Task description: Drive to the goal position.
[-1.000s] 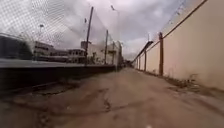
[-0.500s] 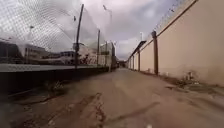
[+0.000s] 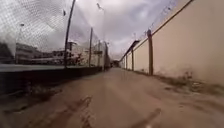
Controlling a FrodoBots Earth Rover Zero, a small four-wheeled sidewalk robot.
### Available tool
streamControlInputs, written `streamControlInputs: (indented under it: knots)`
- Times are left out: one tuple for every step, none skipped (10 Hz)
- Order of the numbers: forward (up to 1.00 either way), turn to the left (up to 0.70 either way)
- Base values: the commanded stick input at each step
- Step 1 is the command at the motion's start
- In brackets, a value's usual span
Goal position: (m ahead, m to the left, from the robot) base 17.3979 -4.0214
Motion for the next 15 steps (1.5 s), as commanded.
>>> streamControlInputs:
  knots:
    - [0.70, 0.00]
    - [0.70, 0.00]
    - [0.70, 0.00]
    - [0.70, 0.00]
    - [0.70, 0.00]
    - [0.70, 0.00]
    - [0.70, 0.00]
    - [0.70, 0.00]
    - [0.70, 0.00]
    - [0.70, 0.00]
    - [0.70, 0.00]
    - [0.70, 0.00]
    - [0.70, 0.00]
    - [0.70, 0.00]
    - [0.70, 0.00]
